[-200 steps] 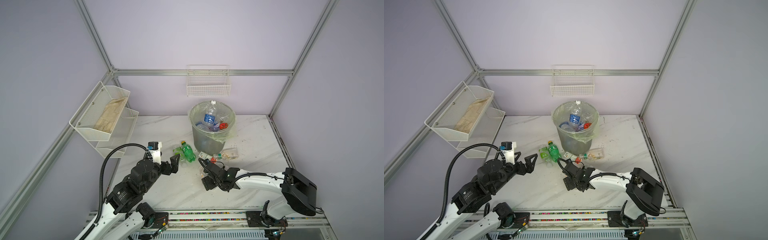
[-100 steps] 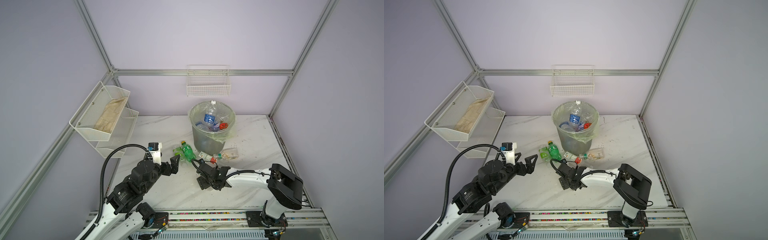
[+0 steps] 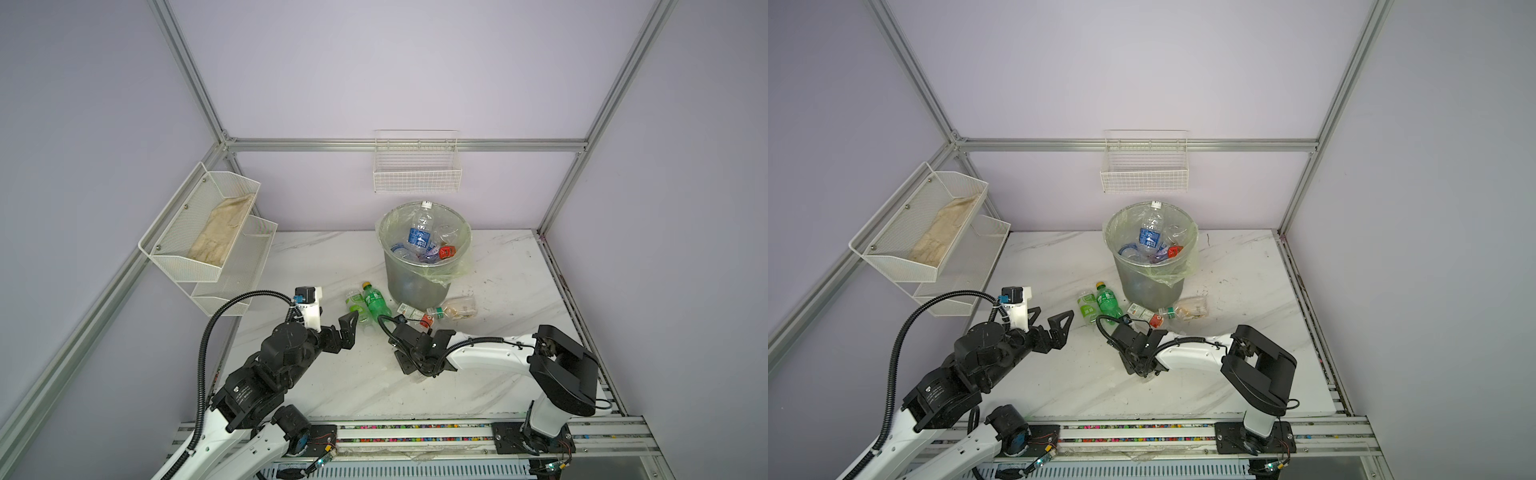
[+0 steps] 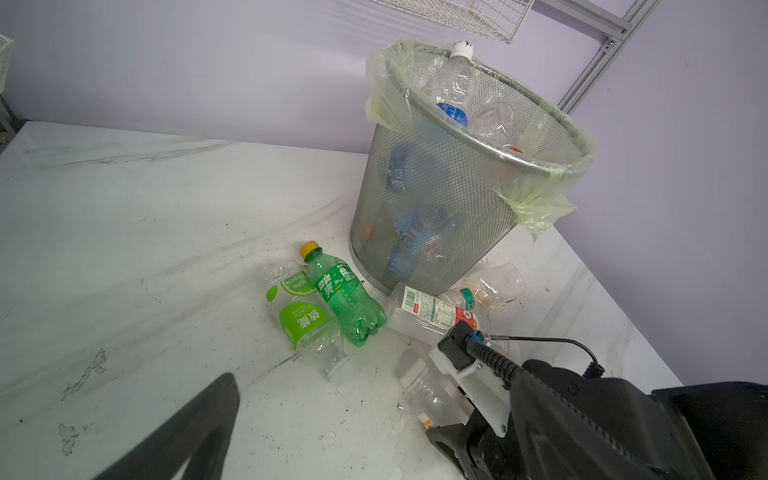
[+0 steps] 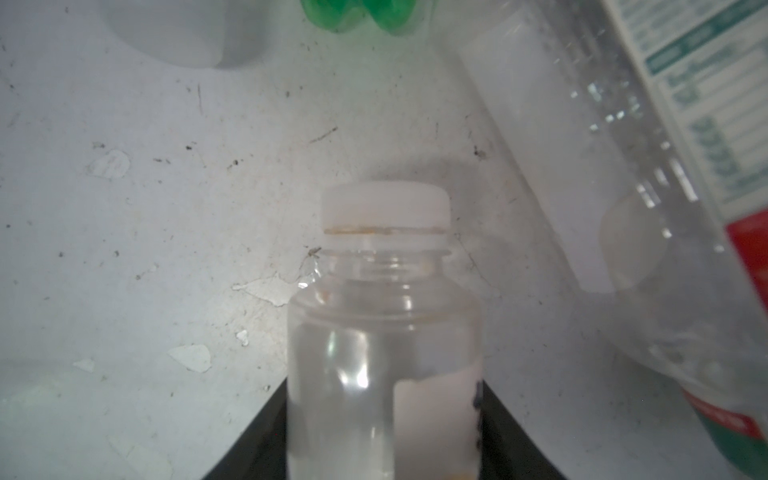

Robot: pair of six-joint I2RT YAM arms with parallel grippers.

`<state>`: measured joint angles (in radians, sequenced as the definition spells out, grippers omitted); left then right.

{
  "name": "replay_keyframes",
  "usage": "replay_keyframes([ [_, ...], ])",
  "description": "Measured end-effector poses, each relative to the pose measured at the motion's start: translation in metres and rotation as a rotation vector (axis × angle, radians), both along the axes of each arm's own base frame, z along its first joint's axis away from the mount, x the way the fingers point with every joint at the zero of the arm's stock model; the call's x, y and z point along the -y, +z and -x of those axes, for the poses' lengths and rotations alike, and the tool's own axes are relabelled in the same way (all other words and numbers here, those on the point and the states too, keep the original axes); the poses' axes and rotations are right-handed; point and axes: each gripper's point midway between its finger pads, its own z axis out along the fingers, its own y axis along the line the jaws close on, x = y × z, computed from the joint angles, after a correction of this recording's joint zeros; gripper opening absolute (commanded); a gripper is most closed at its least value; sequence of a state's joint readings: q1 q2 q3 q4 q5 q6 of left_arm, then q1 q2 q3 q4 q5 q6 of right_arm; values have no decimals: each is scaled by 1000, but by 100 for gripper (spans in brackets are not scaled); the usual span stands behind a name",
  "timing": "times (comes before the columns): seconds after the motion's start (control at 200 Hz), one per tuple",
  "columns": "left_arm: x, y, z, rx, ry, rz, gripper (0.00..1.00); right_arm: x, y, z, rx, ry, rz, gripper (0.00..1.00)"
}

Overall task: Throw the plastic bottles in the bin
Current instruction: 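Close the right gripper around the clear white-cap bottle, then lift the white-cap bottle with the right gripper and carry it over the bin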

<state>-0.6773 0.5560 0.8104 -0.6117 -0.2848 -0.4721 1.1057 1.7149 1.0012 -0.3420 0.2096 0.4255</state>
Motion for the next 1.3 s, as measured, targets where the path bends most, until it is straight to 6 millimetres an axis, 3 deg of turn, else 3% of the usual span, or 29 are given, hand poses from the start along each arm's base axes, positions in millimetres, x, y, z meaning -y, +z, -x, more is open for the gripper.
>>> replay_keyframes([
  [0.185, 0, -1, 0, -2, 1, -1, 100, 2, 2, 2, 0, 2, 6, 33],
  [0.315, 0, -1, 0, -4, 2, 5, 100, -1, 25, 6, 24, 21, -51, 29],
  [0.65, 2, -3, -2, -14, 4, 4, 100, 2, 129, 3, 181, 18, -290, 25],
  [1.01, 4, -15, -3, -43, 6, 15, 100, 48, 276, 15, 442, 8, -637, 28],
  [1.15, 7, -24, -4, -65, 3, 22, 100, 63, 316, 17, 520, -6, -702, 29],
  [1.3, 9, -37, -4, -96, 2, 28, 100, 70, 345, 15, 578, -16, -728, 28],
])
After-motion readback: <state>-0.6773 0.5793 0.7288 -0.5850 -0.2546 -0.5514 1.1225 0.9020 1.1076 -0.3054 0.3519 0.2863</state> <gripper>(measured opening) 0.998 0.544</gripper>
